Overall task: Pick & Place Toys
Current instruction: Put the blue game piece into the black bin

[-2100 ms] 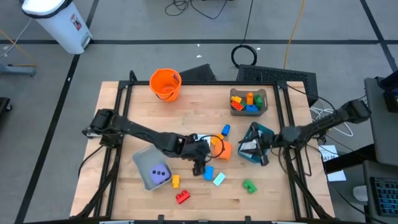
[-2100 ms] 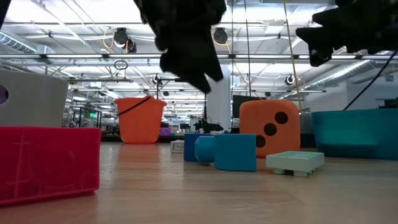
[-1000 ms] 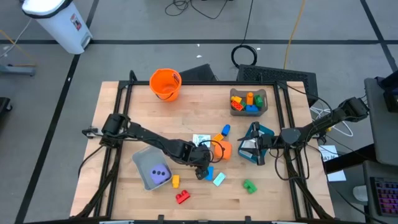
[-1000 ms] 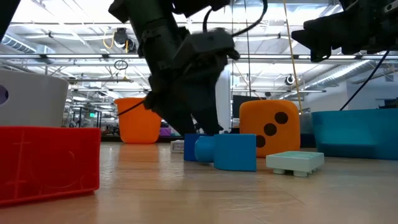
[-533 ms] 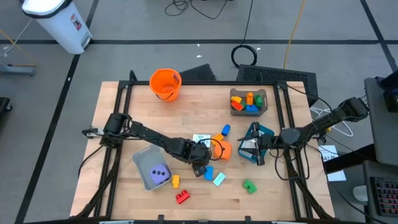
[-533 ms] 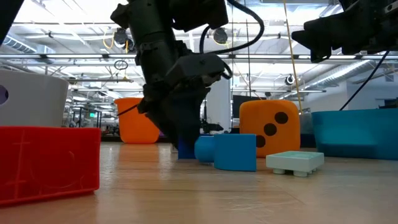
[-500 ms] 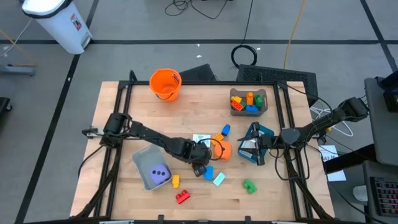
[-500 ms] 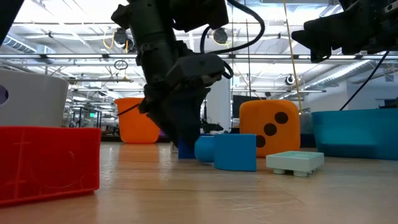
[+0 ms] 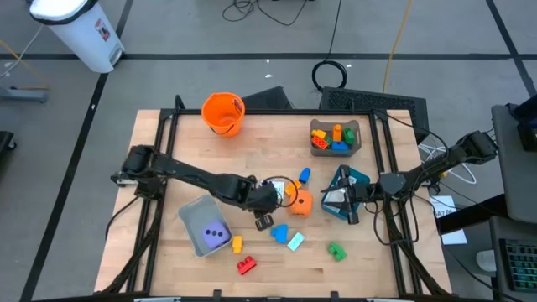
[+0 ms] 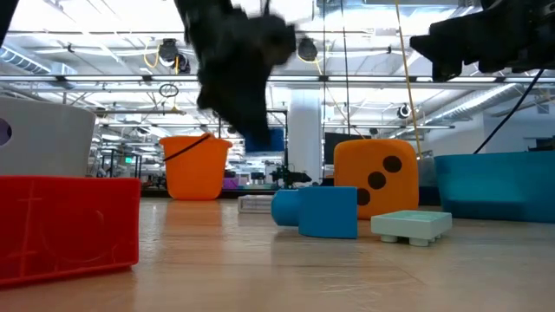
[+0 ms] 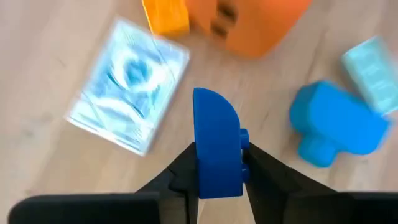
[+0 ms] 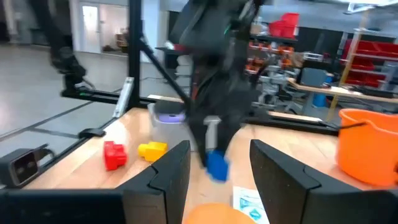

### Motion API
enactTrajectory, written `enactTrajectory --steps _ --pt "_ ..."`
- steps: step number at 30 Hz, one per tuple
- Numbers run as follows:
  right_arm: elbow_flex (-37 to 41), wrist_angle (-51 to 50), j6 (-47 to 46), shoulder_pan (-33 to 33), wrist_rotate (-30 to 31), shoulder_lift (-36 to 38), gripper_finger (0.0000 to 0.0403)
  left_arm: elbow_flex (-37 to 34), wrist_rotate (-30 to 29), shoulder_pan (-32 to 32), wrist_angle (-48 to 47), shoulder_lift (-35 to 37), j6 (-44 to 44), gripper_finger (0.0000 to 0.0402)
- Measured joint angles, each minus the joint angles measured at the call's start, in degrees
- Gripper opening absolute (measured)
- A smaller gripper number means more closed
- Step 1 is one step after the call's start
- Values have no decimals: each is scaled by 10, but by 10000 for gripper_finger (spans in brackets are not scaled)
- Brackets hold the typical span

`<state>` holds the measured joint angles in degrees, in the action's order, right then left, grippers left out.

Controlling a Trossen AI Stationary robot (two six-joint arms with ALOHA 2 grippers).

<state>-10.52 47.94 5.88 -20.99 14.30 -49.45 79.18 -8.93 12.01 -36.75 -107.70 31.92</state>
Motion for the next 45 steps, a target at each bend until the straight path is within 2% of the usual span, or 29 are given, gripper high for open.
enactTrajectory --steps 7,12,20,26,33,37,45 --pt "0 14 15 0 -11 -16 157 0 -17 2 61 69 -46 121" --pt "0 72 7 0 -35 -57 157 0 -12 0 133 73 -107 101" --pt "0 198 -13 8 -39 -139 157 0 -17 -10 216 68 -174 116" --pt "0 274 -24 27 -38 -191 157 0 -16 -13 253 68 -214 103" --pt "-45 271 -35 37 -41 -239 157 0 -9 -17 279 65 -239 114" --pt "-72 268 -18 38 -41 -262 157 0 -3 -17 285 60 -244 107" --pt "-90 268 -16 55 -40 -271 157 1 1 -16 298 55 -258 114"
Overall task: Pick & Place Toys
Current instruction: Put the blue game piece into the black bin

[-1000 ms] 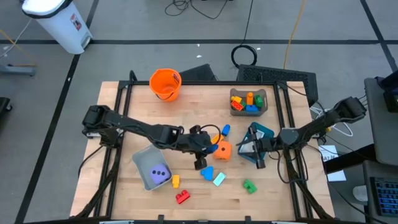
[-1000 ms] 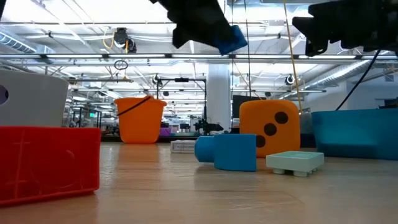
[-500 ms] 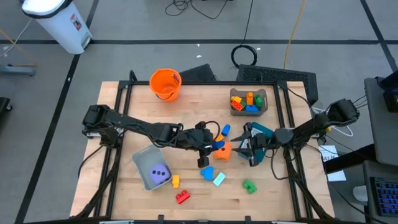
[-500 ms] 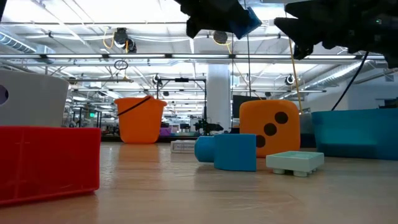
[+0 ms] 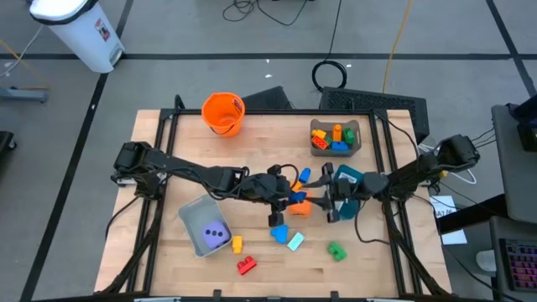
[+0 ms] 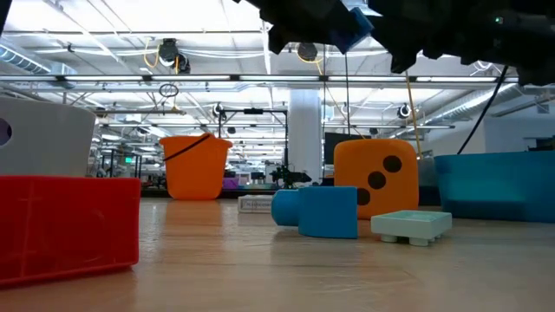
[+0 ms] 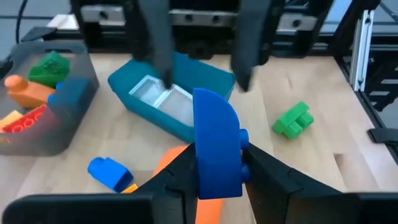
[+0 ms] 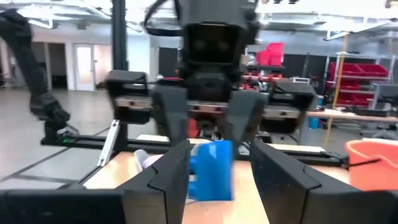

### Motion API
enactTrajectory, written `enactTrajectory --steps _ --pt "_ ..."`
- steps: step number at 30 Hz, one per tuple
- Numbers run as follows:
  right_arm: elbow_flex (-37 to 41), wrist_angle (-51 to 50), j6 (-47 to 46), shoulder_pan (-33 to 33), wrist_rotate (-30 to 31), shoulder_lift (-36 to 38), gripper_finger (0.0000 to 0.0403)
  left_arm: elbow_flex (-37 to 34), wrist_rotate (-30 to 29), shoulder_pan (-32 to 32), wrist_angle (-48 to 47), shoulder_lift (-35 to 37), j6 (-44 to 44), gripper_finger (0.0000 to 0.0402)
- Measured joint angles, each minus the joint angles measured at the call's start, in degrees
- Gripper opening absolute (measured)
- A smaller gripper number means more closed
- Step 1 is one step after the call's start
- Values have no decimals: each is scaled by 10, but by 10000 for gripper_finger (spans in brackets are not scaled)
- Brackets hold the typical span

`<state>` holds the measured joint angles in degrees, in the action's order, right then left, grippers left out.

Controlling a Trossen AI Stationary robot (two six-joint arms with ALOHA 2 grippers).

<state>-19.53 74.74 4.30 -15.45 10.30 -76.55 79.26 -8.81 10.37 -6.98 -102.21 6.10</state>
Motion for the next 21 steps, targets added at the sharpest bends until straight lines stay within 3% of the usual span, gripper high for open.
enactTrajectory --steps 8,21 --pt "0 -18 -74 42 -76 0 157 0 10 -1 13 0 -15 104" --pt "0 -26 -82 43 -91 0 141 0 15 -10 32 1 -29 107"
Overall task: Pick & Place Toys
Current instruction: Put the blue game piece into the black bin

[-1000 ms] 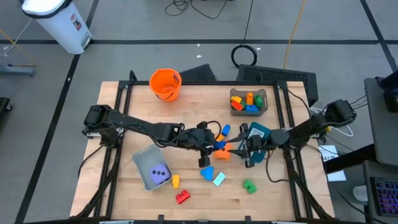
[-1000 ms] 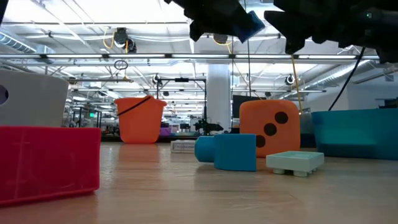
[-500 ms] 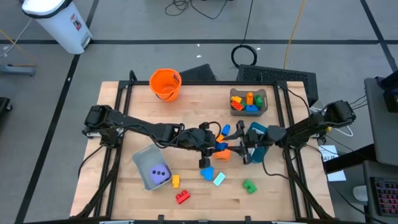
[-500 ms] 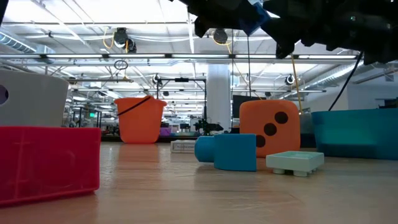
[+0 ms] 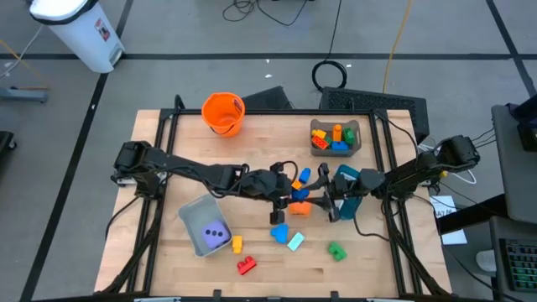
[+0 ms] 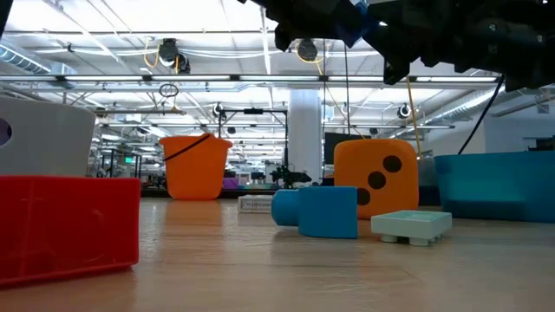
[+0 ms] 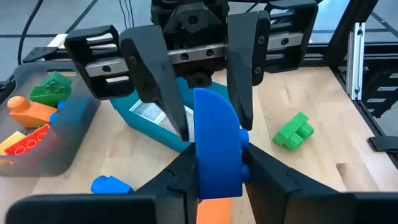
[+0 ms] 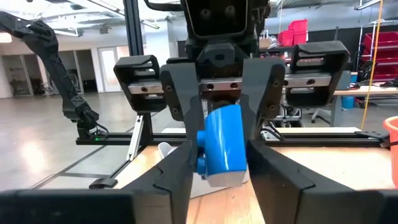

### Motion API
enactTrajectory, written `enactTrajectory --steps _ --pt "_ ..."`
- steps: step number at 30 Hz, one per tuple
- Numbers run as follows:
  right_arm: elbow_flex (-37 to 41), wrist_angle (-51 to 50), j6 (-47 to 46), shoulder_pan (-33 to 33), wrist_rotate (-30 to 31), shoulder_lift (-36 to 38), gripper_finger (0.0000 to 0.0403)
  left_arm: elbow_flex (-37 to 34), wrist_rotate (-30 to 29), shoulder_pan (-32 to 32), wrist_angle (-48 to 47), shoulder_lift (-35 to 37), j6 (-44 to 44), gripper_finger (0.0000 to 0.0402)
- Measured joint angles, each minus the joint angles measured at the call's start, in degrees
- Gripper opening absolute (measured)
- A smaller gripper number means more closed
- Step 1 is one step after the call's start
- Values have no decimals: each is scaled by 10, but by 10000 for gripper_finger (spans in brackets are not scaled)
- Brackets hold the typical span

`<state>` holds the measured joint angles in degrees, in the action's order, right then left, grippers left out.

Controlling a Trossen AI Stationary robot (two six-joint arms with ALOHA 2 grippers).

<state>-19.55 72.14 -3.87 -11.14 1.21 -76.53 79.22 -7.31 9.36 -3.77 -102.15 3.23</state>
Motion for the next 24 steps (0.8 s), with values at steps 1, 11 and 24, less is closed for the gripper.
enactTrajectory --steps 1,11,24 --pt "0 0 0 0 0 0 133 0 2 0 -1 0 0 111" --pt "0 0 6 2 -5 0 59 0 7 -1 -3 0 -1 117" --pt "0 -2 33 2 -13 6 59 0 47 -11 7 0 -14 224"
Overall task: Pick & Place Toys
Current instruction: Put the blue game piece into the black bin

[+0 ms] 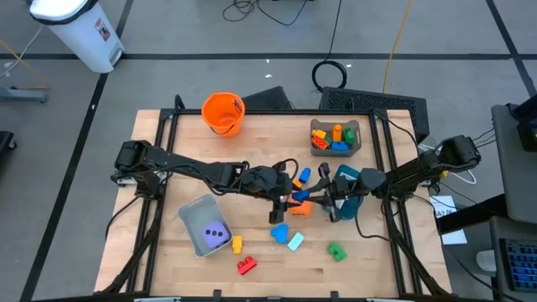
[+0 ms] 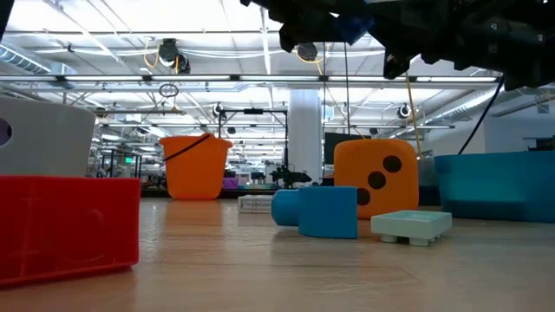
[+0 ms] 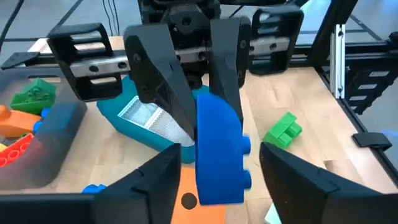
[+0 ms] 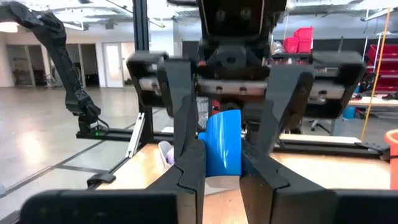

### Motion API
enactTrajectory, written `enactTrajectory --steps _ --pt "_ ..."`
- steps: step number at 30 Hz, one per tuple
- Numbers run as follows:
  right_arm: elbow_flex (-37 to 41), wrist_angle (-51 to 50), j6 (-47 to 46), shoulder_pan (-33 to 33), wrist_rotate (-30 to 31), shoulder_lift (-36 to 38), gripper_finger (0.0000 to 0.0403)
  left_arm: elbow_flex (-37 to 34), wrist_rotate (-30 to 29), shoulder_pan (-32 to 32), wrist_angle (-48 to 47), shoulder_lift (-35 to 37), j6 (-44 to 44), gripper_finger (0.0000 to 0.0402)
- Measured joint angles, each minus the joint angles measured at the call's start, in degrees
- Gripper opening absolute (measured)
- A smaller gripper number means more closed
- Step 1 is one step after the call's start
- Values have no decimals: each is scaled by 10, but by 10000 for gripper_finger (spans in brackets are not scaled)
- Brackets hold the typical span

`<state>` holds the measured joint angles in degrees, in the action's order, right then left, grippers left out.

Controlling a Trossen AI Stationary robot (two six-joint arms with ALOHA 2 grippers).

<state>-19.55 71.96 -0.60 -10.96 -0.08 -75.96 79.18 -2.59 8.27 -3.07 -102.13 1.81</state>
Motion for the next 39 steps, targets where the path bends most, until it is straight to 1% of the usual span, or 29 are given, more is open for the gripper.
enactTrajectory --steps 3,6,10,12,15,19,22,27,29,36,39 --pt "0 -12 7 0 0 19 59 0 -4 0 0 1 -16 248" --pt "0 -58 15 0 5 58 59 0 -5 -1 -6 8 -32 262" --pt "0 -159 26 0 54 129 59 0 -30 -1 -24 23 -34 268" --pt "0 -220 37 0 95 169 59 0 -51 -2 -47 38 -34 269" --pt "1 -301 62 0 181 223 59 0 -84 -1 -76 58 -29 269" --pt "0 -385 87 14 287 276 59 0 -99 -1 -94 72 -12 269" --pt "0 -435 91 40 348 300 59 0 -99 -1 -93 71 -6 269" --pt "0 -511 87 97 438 310 59 0 -99 -1 -92 55 -6 269" --pt "0 -539 71 124 451 310 59 0 -99 -1 -88 48 -4 269" --pt "0 -649 -13 218 447 310 59 0 -99 -2 -61 22 -13 269" --pt "0 -682 -36 250 404 310 59 0 -99 -3 -49 19 -17 269"
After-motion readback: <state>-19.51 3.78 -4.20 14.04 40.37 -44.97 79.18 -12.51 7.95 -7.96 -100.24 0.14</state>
